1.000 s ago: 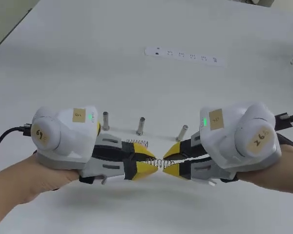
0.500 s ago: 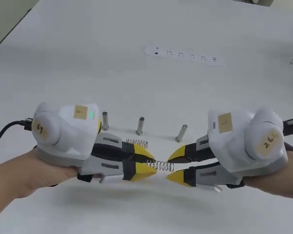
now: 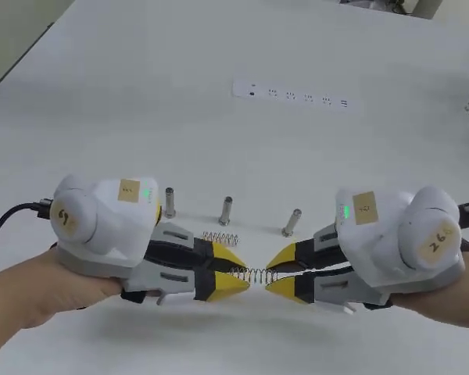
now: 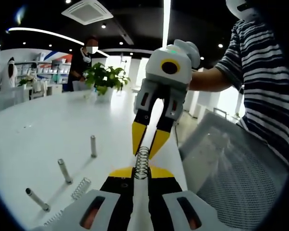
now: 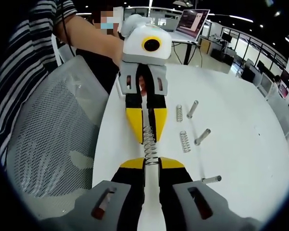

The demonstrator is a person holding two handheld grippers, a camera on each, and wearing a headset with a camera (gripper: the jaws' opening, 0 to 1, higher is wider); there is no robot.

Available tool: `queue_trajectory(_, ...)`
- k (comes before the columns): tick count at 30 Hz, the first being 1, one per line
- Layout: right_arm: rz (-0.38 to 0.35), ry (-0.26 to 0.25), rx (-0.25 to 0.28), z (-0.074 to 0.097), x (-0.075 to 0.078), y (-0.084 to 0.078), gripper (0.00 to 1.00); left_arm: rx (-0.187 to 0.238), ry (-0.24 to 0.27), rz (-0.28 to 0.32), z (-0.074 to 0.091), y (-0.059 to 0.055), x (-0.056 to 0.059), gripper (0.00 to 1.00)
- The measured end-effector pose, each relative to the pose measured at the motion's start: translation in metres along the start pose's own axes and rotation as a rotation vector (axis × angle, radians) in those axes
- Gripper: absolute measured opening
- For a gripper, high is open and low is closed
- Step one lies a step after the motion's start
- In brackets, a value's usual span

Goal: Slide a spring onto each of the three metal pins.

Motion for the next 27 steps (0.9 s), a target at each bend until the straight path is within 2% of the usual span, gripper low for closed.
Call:
queue_trajectory(4, 0.000, 0.012, 0.016, 0.002, 0.001, 0.004, 0.07, -0.015, 0.002, -0.002, 0.000, -0.005, 0.001, 0.02)
queue_trajectory(10, 0.023, 0.026, 0.039, 0.005, 0.001, 0.014, 0.07, -0.010, 0.005, 0.005, 0.005, -0.007, -0.001, 0.02)
queue_trajectory(14, 0.011, 0.035, 0.054, 0.005, 0.001, 0.018, 0.07, -0.012, 0.010, 0.004, 0.007, -0.008, -0.001, 0.02)
queue_trajectory(19, -0.046, 0.053, 0.110, 0.008, 0.000, 0.030, 0.07, -0.016, 0.010, 0.002, 0.006, -0.010, 0.001, 0.02)
queue_trajectory(23, -0.040, 0.052, 0.105, 0.006, -0.001, 0.030, 0.07, -0.027, 0.011, 0.001, 0.006, -0.013, 0.001, 0.02)
queue_trajectory(27, -0.058, 0.045, 0.129, 0.008, -0.001, 0.034, 0.07, -0.023, 0.012, 0.003, 0.006, -0.013, 0.001, 0.02)
Point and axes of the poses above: the centre of the closed fingertips' face, and the gripper's own axes: z roughly backward along the fingers, x roughly to its right, y roughly out of its top, the point moved 3 cm from there along z, roughly backward along the fingers, and after that the axes turned 15 degrees about -y, right-handed, at the moved point
